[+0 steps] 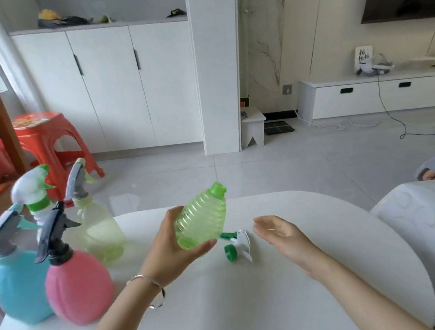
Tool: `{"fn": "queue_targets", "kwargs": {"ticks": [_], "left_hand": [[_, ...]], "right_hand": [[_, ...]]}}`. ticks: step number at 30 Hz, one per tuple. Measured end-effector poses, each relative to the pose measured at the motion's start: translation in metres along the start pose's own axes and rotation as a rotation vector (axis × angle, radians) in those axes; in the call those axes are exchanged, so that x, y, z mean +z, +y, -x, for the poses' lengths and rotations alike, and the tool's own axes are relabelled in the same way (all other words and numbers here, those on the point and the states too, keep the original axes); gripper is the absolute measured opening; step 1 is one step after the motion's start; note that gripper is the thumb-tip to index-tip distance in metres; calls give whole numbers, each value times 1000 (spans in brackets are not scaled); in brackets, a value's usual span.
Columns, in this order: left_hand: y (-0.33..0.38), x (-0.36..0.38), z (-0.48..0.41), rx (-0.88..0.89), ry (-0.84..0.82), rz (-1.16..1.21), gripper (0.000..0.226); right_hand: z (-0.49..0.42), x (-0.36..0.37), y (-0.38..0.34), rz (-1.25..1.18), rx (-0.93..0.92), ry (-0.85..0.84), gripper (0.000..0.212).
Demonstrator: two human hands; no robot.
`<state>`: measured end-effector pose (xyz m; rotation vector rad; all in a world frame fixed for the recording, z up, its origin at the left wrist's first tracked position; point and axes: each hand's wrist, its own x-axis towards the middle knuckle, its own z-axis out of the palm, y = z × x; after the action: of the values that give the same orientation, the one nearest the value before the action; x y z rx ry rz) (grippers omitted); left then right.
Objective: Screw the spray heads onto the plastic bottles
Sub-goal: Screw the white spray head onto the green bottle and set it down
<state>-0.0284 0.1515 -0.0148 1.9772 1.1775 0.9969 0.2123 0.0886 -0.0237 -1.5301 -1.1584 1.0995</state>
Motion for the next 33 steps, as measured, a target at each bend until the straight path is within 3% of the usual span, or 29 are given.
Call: {"fn": "queue_targets", "kwargs": {"ticks": [7,14,18,25,28,33], "left_hand": [[-29,-34,35,-68,35,33,88],[-29,-40,43,-59,76,65,85],[-28,-47,41,-37,118,74,82],[-32,-53,46,-64,131,57,86],[-34,-55,47,-65,137,46,87],[-34,-54,50,-69,123,44,89]], "right_hand": [[-18,22,15,186,157,53,43],[-30,54,11,694,246,195,59],[-37,66,11,803,325,226,89],[-41,66,1,740,433,92,81],[-37,61,3,521,358,33,49],[-27,54,1,203,282,-11,53]]}}
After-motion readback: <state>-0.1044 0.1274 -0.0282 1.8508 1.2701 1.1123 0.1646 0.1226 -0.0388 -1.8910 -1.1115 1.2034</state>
